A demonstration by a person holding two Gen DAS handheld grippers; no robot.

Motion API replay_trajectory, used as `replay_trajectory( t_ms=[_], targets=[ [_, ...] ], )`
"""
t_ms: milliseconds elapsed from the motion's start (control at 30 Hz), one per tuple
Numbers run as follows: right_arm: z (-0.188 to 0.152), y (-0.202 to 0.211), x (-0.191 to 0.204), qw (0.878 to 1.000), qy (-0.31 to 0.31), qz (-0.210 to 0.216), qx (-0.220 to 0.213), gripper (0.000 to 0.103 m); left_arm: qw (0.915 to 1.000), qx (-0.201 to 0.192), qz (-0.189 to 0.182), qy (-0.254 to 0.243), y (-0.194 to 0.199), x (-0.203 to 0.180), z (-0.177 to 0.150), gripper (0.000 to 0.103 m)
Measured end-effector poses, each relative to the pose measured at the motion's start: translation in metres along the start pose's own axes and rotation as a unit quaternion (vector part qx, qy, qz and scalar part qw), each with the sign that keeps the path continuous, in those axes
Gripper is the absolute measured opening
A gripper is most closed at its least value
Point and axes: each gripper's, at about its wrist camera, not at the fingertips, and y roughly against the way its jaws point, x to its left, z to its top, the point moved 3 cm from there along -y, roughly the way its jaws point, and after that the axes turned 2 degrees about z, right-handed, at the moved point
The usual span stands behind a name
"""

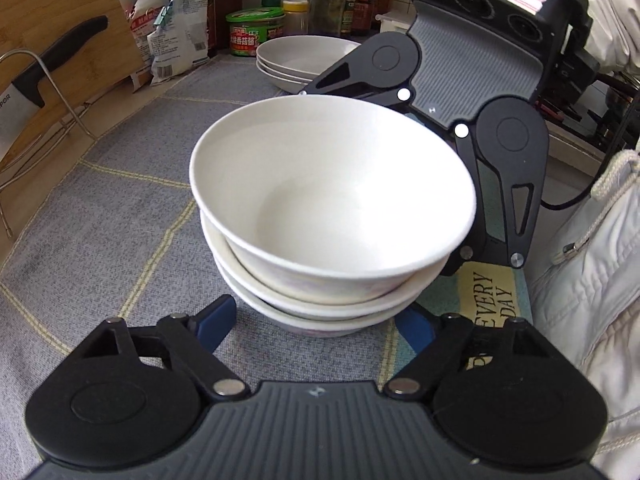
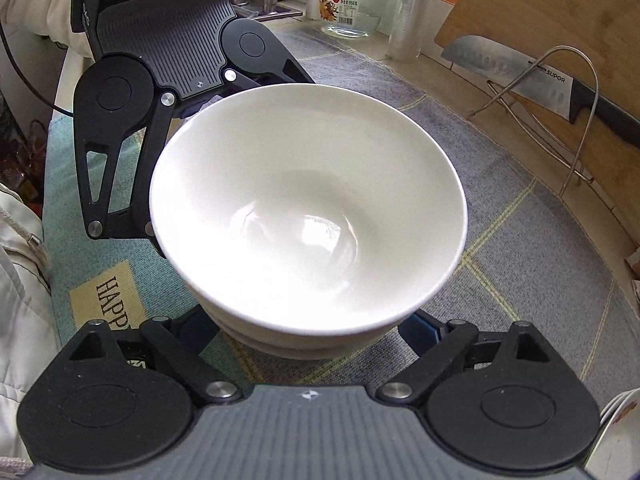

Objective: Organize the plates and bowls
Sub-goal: 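Carry the bowl stack with the right gripper over the plate stack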

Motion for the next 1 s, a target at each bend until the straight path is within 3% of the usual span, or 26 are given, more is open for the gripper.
replay_trajectory(
  t_ms=[333, 1000],
  targets=[
    [0.0008, 0.0046, -0.0005, 1.000, 0.003, 0.017, 0.001, 0.087, 0.9997, 0.006, -0.014, -0.017, -0.0015, -0.0005, -0.0006, 0.085],
    [-0.0014, 0.0066, 0.0019, 1.000, -0.002, 0.013, 0.010, 0.086, 0.9997, 0.019, -0.012, -0.011, -0.0035, -0.0017, 0.0017, 0.083]
  ],
)
